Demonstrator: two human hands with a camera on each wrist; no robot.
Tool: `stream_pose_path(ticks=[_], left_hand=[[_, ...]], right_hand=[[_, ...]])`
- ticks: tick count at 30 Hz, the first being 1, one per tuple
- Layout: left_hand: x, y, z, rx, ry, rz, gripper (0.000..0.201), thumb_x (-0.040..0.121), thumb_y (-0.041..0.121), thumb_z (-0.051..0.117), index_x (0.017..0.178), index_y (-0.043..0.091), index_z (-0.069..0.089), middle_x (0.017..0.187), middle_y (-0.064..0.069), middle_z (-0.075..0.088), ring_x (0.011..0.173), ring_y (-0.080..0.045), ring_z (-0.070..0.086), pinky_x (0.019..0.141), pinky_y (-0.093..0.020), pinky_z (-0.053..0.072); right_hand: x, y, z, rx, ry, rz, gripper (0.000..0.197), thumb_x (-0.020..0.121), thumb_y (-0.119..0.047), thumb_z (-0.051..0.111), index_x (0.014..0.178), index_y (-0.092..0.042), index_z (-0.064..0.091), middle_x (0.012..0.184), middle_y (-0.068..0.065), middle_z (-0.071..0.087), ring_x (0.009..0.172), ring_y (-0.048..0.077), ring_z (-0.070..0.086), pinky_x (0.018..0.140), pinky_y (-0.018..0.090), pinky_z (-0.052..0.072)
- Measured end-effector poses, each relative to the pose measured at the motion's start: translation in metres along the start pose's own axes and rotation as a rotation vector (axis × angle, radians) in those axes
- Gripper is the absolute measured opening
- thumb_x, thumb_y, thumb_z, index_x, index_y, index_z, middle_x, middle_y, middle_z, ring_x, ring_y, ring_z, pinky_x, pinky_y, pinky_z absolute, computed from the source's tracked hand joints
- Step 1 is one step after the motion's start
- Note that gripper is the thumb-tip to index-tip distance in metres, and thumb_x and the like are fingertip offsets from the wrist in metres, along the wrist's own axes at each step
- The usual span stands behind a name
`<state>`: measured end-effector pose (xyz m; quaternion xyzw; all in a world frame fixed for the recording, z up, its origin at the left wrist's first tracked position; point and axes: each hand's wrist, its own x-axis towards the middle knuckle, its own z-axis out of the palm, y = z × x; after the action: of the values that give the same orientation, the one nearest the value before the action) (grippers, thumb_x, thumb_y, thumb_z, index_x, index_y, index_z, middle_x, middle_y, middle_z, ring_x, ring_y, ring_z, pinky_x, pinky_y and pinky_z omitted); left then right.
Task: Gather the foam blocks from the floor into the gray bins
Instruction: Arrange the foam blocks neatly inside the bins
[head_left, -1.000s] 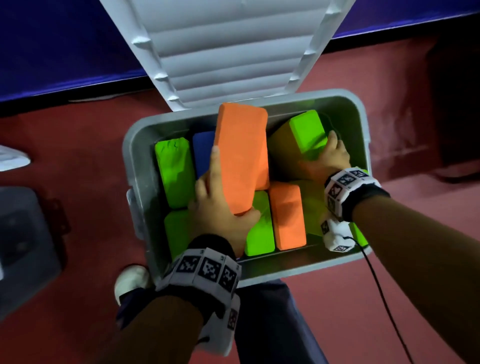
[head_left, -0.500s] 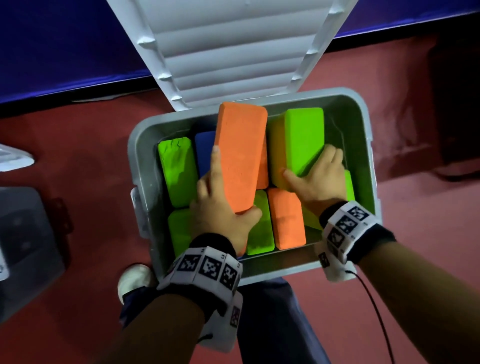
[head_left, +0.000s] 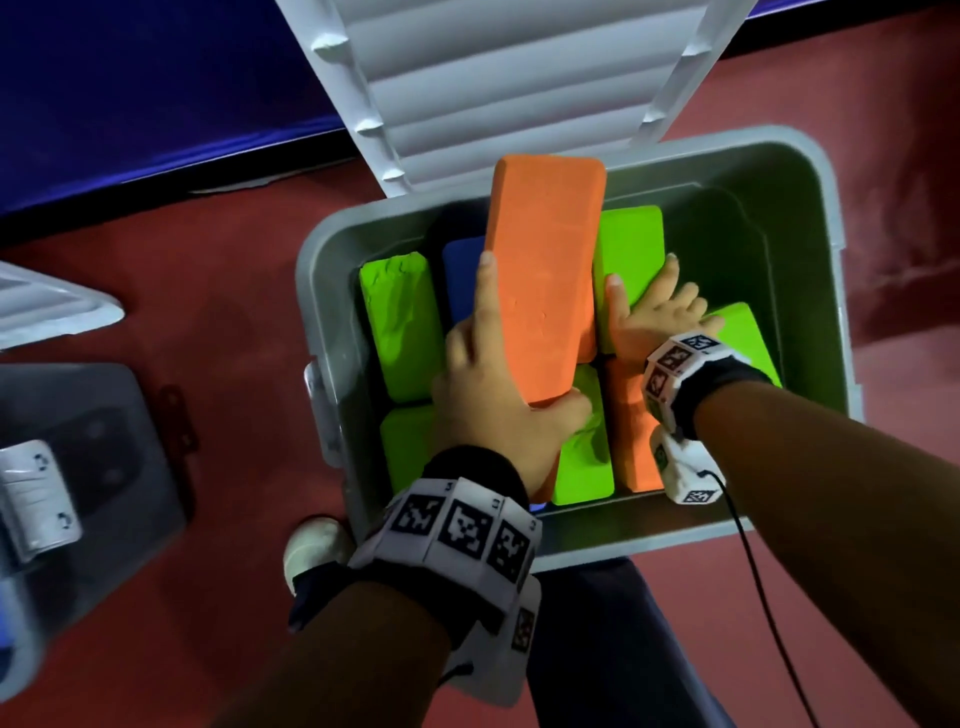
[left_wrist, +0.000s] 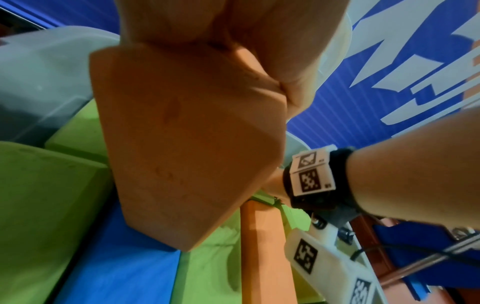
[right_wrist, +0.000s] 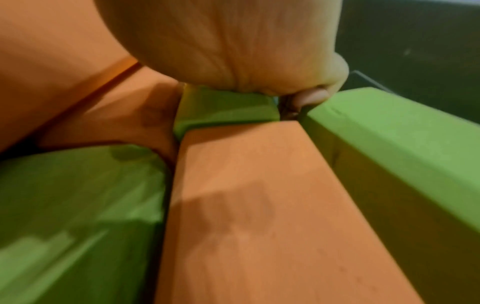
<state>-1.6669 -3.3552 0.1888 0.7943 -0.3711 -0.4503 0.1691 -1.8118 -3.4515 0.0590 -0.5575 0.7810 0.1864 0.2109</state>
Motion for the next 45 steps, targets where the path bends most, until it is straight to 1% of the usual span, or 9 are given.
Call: stream_pose_path(ticks=[6, 9, 13, 17, 22, 26, 31, 35, 45], left_hand=[[-0.005, 0.015, 0.007, -0.027, 0.001, 0.02, 0.117, 0.064, 0.029, 0.075, 0.139, 0.058, -0.01, 0.137, -0.002, 0.037, 0.114, -0.031, 0.05, 0.097, -0.045, 0.044], [-0.014, 0.032, 0.003, -0.051, -0.032, 0.04, 0.118, 0.062, 0.031, 0.075, 0.139, 0.059, -0.009, 0.142, -0.001, 0.036, 0.119, -0.031, 0.048, 0.1, -0.043, 0.042], [-0.038, 0.07, 0.006, 0.148, -0.099, 0.333, 0.127, 0.061, 0.032, 0.078, 0.137, 0.055, -0.021, 0.149, 0.004, 0.032, 0.122, -0.028, 0.043, 0.101, -0.039, 0.039], [-0.045, 0.095, 0.023, 0.36, -0.044, 0.621, 0.126, 0.055, 0.03, 0.081, 0.142, 0.045, -0.008, 0.151, 0.002, 0.032, 0.121, -0.03, 0.047, 0.097, -0.046, 0.041], [-0.046, 0.116, 0.041, 0.503, -0.11, 0.7, 0.127, 0.059, 0.023, 0.083, 0.142, 0.044, -0.01, 0.159, 0.004, 0.008, 0.14, -0.029, 0.027, 0.102, -0.055, 0.031], [-0.056, 0.097, 0.041, 0.608, -0.303, 0.589, 0.11, 0.078, 0.032, 0.069, 0.139, 0.051, -0.02, 0.151, 0.012, -0.031, 0.145, -0.022, -0.012, 0.112, -0.056, 0.003], [-0.07, 0.047, 0.036, 0.556, -0.261, 0.486, 0.092, 0.078, 0.033, 0.064, 0.147, 0.042, 0.003, 0.159, 0.002, -0.003, 0.14, -0.026, 0.023, 0.107, -0.051, 0.031], [-0.074, 0.022, 0.037, 0.468, -0.189, 0.506, 0.103, 0.056, 0.025, 0.079, 0.143, 0.033, 0.025, 0.148, -0.011, 0.036, 0.112, -0.031, 0.058, 0.083, -0.045, 0.052], [-0.063, 0.033, 0.026, 0.352, -0.207, 0.422, 0.087, 0.07, 0.022, 0.064, 0.146, 0.034, 0.025, 0.15, -0.01, 0.032, 0.111, -0.032, 0.056, 0.087, -0.046, 0.048]], right_hand=[[-0.007, 0.037, -0.031, 0.122, -0.304, -0.131, 0.067, 0.091, -0.064, 0.028, 0.15, -0.033, 0.017, 0.156, 0.01, 0.02, 0.137, 0.036, 0.025, 0.113, 0.044, 0.018], [-0.051, 0.057, -0.072, 0.757, -0.318, -0.084, 0.057, 0.096, -0.041, 0.048, 0.147, -0.024, 0.029, 0.136, 0.004, 0.048, 0.119, 0.022, 0.048, 0.1, 0.029, 0.037], [-0.092, 0.077, -0.164, 1.22, -0.521, 0.019, 0.059, 0.066, -0.08, 0.05, 0.117, -0.051, 0.052, 0.115, 0.002, 0.063, 0.097, 0.027, 0.065, 0.082, 0.047, 0.053], [-0.078, 0.103, -0.245, 1.315, -0.706, 0.016, 0.079, 0.056, -0.083, 0.033, 0.097, -0.029, 0.074, 0.102, 0.008, 0.069, 0.089, 0.032, 0.066, 0.089, 0.059, 0.047], [-0.064, 0.108, -0.281, 1.152, -0.444, 0.013, 0.042, 0.079, -0.045, 0.059, 0.116, -0.027, 0.057, 0.098, -0.002, 0.065, 0.089, 0.021, 0.061, 0.073, 0.046, 0.053], [-0.064, 0.124, -0.268, 1.077, -0.051, -0.251, 0.096, 0.063, -0.03, 0.072, 0.141, -0.044, 0.018, 0.127, -0.011, 0.043, 0.114, 0.021, 0.053, 0.078, 0.05, 0.055], [-0.069, 0.128, -0.201, 0.938, 0.195, -0.473, 0.113, 0.055, -0.028, 0.075, 0.146, -0.026, 0.007, 0.147, -0.008, 0.029, 0.132, -0.001, 0.037, 0.113, 0.036, 0.032], [-0.08, 0.13, -0.144, 0.892, 0.261, -0.392, 0.111, 0.053, -0.032, 0.073, 0.143, -0.037, 0.008, 0.151, 0.008, 0.029, 0.135, 0.021, 0.037, 0.11, 0.05, 0.033], [-0.072, 0.121, -0.159, 0.563, 0.053, -0.358, 0.123, 0.043, -0.046, 0.069, 0.149, -0.023, 0.009, 0.145, -0.002, 0.035, 0.121, 0.019, 0.046, 0.092, 0.019, 0.032]])
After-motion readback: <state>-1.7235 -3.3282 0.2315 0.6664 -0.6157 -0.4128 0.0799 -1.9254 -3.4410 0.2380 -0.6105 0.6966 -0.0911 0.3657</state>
